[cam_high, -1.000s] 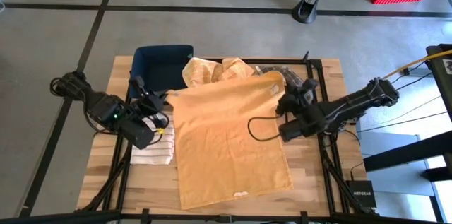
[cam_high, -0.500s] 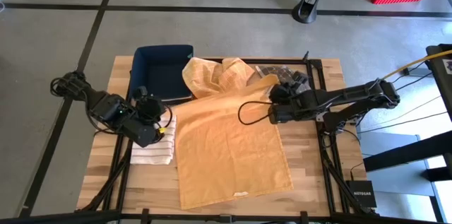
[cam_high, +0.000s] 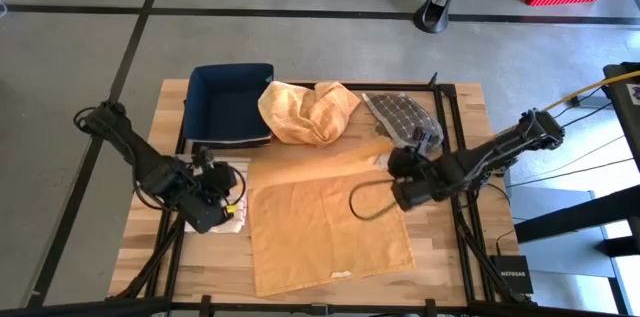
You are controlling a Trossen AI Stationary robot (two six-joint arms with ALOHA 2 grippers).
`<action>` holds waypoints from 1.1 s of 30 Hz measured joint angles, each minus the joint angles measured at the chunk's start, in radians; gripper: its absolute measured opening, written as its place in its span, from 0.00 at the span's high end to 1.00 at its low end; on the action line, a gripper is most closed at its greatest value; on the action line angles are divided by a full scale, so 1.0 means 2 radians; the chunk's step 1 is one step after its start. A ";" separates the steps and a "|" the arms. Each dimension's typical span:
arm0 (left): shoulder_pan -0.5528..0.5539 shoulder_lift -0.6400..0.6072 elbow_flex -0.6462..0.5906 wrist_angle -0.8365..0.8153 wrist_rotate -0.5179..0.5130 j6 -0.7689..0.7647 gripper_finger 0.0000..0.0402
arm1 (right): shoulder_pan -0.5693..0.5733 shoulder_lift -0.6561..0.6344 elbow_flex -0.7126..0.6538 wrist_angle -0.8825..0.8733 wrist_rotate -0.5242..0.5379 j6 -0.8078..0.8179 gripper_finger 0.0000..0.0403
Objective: Fold towel
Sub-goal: Fold the orange towel
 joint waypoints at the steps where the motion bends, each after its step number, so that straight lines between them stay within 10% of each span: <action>1: -0.003 0.000 -0.007 0.011 0.005 0.000 0.99 | 0.014 0.000 0.000 0.000 -0.002 0.006 0.99; 15: -0.044 0.012 -0.088 0.154 0.030 -0.056 0.99 | 0.172 0.001 -0.005 0.022 -0.035 0.141 0.99; 33: -0.069 0.082 -0.123 0.301 0.072 -0.079 0.99 | 0.234 0.002 -0.127 0.213 -0.133 0.186 0.99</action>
